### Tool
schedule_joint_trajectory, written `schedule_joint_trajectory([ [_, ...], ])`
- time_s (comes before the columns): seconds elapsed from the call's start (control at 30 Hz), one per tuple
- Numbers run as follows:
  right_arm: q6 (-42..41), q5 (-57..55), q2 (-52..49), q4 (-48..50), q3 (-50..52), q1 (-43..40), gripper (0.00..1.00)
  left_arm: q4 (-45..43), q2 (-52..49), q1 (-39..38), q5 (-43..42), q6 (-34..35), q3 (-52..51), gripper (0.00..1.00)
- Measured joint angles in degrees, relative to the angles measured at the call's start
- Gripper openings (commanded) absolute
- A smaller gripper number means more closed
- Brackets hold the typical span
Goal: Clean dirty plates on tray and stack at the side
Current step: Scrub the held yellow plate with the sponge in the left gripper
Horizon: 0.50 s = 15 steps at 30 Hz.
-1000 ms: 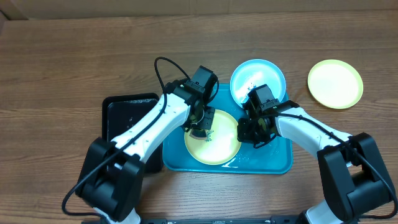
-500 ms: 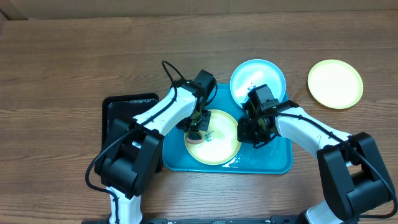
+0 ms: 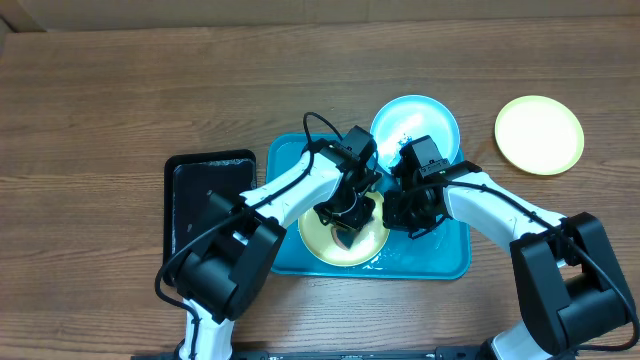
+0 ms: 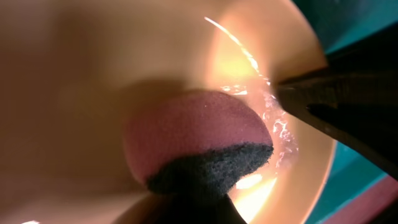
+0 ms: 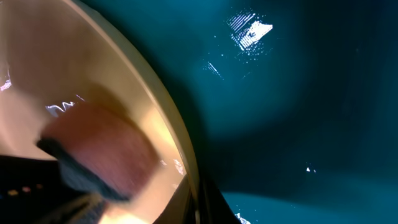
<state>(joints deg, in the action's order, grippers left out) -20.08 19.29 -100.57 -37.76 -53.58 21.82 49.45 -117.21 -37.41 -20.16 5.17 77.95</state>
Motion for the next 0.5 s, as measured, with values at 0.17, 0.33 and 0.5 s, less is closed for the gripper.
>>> schedule_joint_trajectory([
  [0.17,0.17,-0.02,0.00,-0.22,0.00,0.00,0.04,0.00,-0.17,0.59,-1.05,0.52,0.00,0.04],
  [0.33,0.15,0.31,-0.04,-0.33,-0.04,0.00,0.04,1.57,-0.24,1.97,0.70,6.82,0.22,0.04],
  [0.5,0.02,1.18,-0.33,0.04,-0.04,0.50,0.04,6.78,-0.15,5.70,7.93,14.47,1.09,0.04],
])
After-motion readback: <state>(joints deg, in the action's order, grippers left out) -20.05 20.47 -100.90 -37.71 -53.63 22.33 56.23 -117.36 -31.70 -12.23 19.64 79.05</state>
